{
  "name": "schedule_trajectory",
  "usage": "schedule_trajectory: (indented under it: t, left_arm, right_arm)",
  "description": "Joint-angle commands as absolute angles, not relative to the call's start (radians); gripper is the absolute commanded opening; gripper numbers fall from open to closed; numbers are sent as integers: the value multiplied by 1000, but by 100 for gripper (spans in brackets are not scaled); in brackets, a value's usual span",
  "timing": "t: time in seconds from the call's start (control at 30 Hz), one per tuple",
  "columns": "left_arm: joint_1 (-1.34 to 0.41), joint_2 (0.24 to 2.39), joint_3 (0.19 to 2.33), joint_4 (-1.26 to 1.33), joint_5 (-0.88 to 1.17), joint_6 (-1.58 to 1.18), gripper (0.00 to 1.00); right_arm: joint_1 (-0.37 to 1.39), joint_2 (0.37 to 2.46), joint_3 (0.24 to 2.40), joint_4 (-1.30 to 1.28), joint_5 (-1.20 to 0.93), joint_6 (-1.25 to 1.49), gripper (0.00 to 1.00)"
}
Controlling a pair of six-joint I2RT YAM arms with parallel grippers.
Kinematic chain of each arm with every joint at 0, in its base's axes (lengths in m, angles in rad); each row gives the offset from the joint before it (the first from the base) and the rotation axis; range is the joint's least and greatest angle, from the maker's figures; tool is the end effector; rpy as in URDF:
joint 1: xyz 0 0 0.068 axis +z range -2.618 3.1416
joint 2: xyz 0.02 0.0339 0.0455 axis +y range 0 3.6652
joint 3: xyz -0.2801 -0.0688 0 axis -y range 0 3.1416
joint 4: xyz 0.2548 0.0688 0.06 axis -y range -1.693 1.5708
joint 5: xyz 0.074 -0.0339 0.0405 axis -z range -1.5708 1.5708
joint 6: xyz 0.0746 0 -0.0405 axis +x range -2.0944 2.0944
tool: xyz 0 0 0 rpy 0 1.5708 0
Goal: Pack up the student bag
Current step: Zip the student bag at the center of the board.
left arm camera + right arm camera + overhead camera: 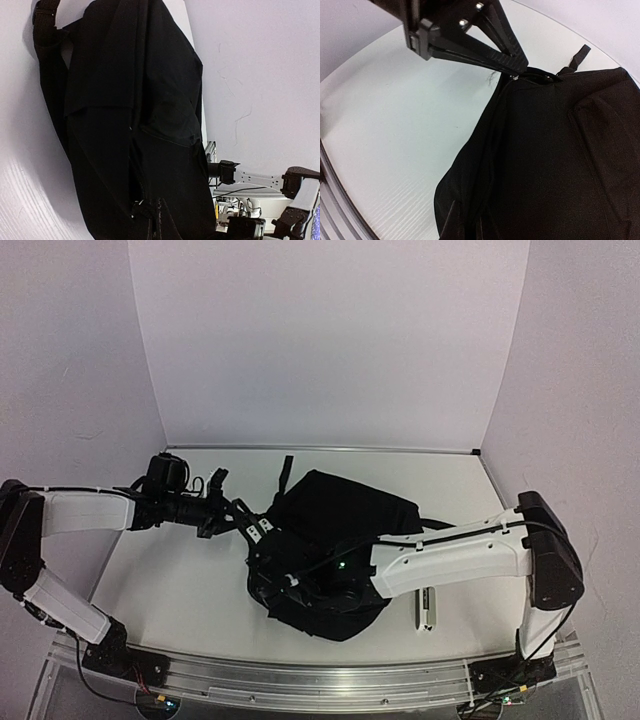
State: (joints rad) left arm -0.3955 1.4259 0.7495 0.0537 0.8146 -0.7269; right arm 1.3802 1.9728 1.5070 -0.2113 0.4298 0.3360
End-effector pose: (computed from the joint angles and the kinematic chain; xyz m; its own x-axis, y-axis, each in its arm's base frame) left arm 0.2721 -0.1724 0.2049 -0.9402 -0.1016 -0.3250 0.2473 0.4524 -0.8569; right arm 0.1242 0.4799 0.2216 -0.3861 -0.4189 -0.8219 -0.7455 0.6665 0.0105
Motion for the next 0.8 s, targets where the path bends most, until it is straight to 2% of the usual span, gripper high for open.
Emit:
schedule_trajectory:
  t: [0.0, 0.13, 0.47, 0.63, 0.7, 0.73, 0.77]
  left_arm:
    - [-310, 1464, 839, 124, 668, -682, 0]
    - [-300, 1475, 844, 153, 670, -676, 0]
    - [-298, 1666, 991, 166, 780, -619, 0]
    - [-297, 1707, 1044, 148, 763, -598, 0]
    - [-297, 1709, 1048, 151, 775, -594, 0]
    - [-296, 1708, 1048, 150, 785, -589, 0]
    - [-296, 1706, 1048, 145, 796, -583, 0]
  right_arm:
    - [1488, 1880, 1516, -233, 314, 368, 0]
    - [1499, 1830, 1488, -231, 258, 390, 0]
    - [1521, 1778, 1498, -221, 157, 376, 0]
    - [1523, 1790, 1500, -210, 174, 388, 0]
    - [1523, 1797, 1506, -212, 245, 410, 0]
    - [1522, 1800, 1513, -221, 297, 426, 6]
    - [1521, 1799, 1518, -233, 357, 440, 19]
